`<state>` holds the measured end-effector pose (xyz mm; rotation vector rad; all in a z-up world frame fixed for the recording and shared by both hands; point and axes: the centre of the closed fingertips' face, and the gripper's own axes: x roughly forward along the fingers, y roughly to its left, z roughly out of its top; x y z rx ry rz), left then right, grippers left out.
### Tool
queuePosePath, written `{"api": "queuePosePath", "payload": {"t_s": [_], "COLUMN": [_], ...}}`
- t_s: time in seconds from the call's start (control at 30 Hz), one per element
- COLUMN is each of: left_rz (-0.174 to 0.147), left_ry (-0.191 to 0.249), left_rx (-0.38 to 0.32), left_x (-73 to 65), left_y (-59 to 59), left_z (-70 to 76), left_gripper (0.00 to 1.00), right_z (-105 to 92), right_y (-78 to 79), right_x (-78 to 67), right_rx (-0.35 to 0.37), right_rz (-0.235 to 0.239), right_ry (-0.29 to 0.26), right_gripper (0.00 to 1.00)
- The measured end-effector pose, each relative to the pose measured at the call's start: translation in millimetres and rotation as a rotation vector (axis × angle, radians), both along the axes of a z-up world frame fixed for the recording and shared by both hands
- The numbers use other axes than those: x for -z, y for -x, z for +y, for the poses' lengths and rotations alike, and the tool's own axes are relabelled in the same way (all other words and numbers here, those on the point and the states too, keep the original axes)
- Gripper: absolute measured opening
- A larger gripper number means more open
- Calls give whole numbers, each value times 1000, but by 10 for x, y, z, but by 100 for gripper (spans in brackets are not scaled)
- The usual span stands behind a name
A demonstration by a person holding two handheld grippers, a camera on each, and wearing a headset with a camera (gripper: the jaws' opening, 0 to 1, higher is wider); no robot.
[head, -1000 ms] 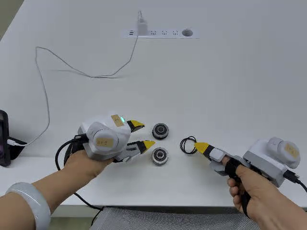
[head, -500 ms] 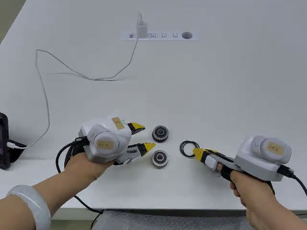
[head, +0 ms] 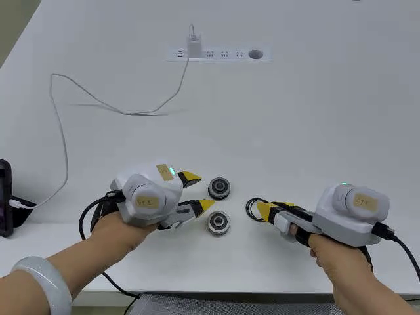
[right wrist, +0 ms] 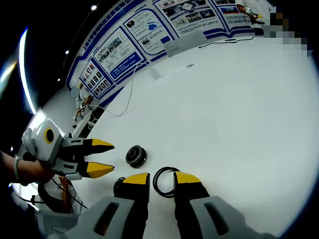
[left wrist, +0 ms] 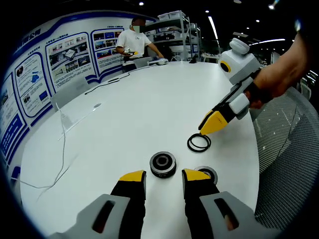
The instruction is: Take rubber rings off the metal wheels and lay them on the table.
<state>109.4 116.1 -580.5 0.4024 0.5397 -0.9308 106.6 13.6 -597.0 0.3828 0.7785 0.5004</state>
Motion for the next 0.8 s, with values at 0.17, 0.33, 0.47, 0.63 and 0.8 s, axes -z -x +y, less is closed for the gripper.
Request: {"api": "queuePosePath", "payload": {"t_s": [0.17,0.33,0.47,0.63,0.8], "left_rz": [1,1,0,3,4], "left_ry": [-2,1,1,-3,-10], "left_rx": [1,4,4,6,8], "left_x": [0,10,15,40,63], "left_y": [-6,-29,-65,-120,-173], "left_z": [-20,-54,-83,-127,-177], "left_gripper": [29,28,26,24,23], "right_z": [99,195,269,356,411], "right_y": [-17,-34,-46,-77,-101], "right_x": [-29,-49,-75,-92,-113], "right_rx": [-17,-30,-38,-50,-55], "right_rz": [-3,-2,-5,-7,-10], "right_ry": [-15,-31,-43,-54,-66], "right_gripper": [19,19,17,17,16]}}
